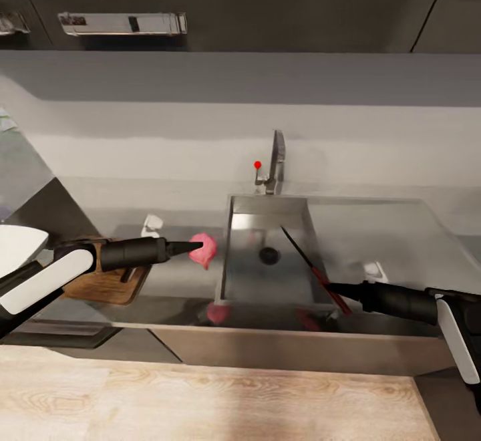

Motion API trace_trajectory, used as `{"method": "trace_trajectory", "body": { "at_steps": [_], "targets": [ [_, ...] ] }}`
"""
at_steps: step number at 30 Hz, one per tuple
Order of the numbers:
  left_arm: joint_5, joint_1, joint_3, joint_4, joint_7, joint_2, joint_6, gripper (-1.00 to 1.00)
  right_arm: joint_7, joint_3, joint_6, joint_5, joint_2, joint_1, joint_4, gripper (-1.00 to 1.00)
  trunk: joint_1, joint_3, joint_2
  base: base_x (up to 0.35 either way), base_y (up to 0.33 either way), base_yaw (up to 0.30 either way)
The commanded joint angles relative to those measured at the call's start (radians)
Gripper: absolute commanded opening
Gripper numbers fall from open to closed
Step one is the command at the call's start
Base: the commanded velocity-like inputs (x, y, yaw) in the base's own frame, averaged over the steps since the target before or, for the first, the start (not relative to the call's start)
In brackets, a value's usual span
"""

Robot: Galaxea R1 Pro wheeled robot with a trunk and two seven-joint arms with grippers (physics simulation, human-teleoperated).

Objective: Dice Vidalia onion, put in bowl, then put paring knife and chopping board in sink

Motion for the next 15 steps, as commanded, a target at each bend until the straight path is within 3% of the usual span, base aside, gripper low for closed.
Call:
{"method": "trace_trajectory", "body": {
  "at_steps": [1, 11, 15],
  "targets": [
    [0.017, -0.002, -0.002, 0.002, -0.001, 0.005, 0.003, -1.00, 0.007, -0.001, 0.006, 0.000, 0.000, -0.001, 0.000, -1.00, 0.000, -0.002, -0.002, -0.161, 0.300, 0.000],
    [0.033, -0.002, -0.002, 0.006, -0.001, 0.046, 0.001, -1.00, 0.010, -0.001, 0.006, -0.001, 0.000, -0.001, 0.000, -1.00, 0.000, -0.002, -0.002, -0.160, 0.301, 0.000],
    [0.048, -0.001, -0.022, 0.029, 0.005, 0.024, -0.004, -1.00, 0.006, 0.001, 0.000, -0.001, 0.004, -0.001, 0.021, -1.00, 0.000, -0.002, -0.002, 0.000, 0.000, 0.000]
  ]
}}
